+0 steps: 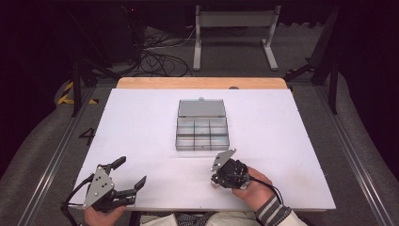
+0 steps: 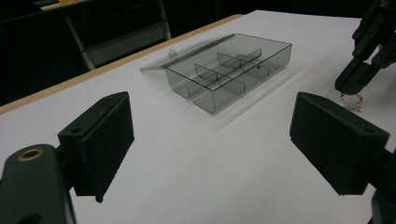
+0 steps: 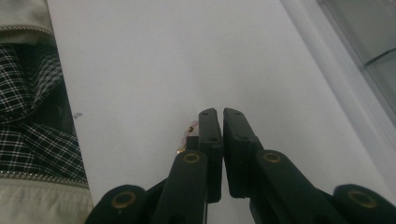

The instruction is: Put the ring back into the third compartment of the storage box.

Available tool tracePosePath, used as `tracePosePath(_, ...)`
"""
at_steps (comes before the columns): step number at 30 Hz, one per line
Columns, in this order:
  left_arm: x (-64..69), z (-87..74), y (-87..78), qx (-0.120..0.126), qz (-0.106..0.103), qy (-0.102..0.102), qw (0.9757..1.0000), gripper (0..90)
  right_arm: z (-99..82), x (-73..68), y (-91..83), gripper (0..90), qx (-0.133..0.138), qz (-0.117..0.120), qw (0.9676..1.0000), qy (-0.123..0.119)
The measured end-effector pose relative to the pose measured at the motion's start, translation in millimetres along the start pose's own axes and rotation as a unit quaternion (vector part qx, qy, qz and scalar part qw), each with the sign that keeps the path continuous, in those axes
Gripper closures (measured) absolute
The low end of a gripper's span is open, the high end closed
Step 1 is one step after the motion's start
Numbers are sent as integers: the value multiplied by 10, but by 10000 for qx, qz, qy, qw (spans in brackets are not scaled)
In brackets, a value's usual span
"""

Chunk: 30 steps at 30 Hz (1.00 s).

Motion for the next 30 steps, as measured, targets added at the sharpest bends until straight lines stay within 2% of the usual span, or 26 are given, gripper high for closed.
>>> tracePosePath(11,0,2,-1,8,5,-2,10000,141,96,-33,-173,871,312,-159,9993,-152)
tracePosePath(25,0,2,0,4,4,-2,10000,142,138,-24,-265,870,388,-264,9986,-243)
tracePosePath(30,-2,4,0,11,6,-9,10000,142,209,-27,-347,870,545,-305,9975,-345)
Point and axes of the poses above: each handheld gripper's, and its own axes: y roughly forward along the jaws, z roughly out of its top, x roughly to its right, the point moved 10 cm from there along y, roughly forward along the jaws, and after that the axes turned 15 degrees about z, right-handed, at the moved point
